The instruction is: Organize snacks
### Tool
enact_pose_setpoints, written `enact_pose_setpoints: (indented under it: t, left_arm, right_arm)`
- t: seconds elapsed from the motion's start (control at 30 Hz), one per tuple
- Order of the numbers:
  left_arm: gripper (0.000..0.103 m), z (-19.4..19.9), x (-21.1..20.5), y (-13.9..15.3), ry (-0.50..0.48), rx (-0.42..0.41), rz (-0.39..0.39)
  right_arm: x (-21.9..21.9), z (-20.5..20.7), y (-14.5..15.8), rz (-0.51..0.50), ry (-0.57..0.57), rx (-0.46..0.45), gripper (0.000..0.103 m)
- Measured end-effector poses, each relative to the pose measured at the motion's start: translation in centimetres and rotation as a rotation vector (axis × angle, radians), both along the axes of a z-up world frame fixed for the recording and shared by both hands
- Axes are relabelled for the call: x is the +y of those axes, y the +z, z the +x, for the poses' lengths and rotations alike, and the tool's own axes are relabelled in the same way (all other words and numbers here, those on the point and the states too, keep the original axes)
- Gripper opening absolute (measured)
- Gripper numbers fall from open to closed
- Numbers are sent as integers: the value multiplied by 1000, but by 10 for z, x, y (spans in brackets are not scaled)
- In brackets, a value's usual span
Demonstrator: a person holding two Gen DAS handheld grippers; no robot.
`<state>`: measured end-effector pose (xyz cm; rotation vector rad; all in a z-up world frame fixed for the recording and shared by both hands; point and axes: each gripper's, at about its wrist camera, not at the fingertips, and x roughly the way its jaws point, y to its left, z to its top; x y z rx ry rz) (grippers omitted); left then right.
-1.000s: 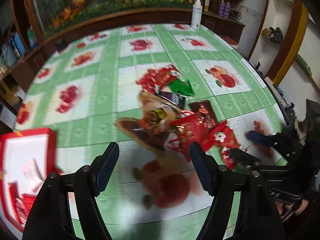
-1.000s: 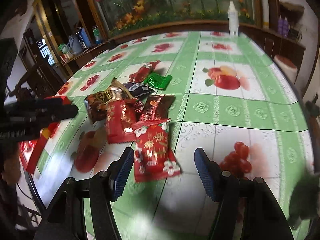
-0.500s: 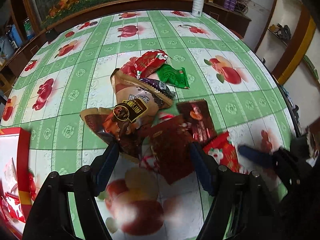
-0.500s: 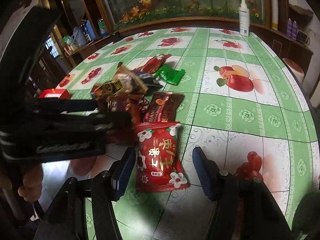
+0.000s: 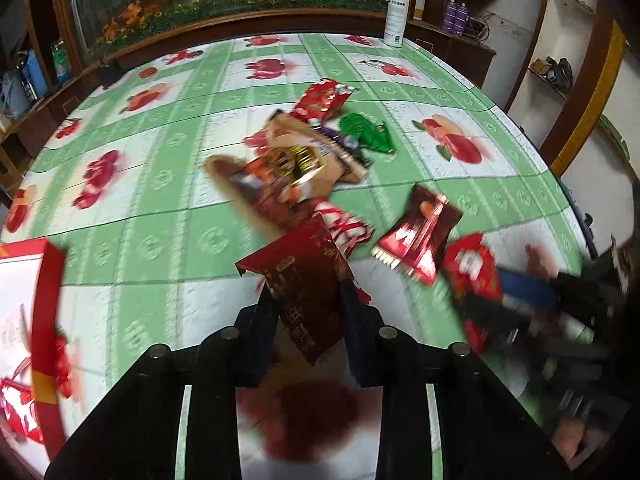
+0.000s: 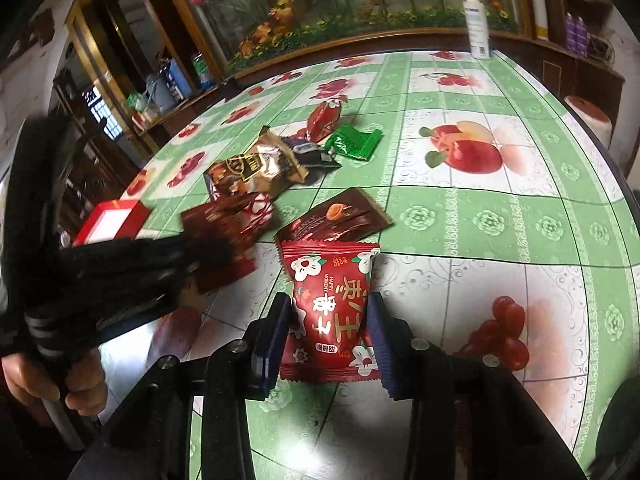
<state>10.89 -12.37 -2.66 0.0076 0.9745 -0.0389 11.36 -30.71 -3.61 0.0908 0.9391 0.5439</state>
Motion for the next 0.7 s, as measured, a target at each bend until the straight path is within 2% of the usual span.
enact_pose_setpoints:
  t: [0.17,0.33,0.7]
  left_arm:
    - [26,-31,29,-2,0,6,-16]
    - [26,-61,60,0,14,7,-46]
    - [25,-95,101,-5,66,8,-116]
  right_arm:
    - [-5,2,0,31,-29,11,40]
    - [1,4,0,112,-43,46,39]
    - [103,-17,-3,169,120,104,38]
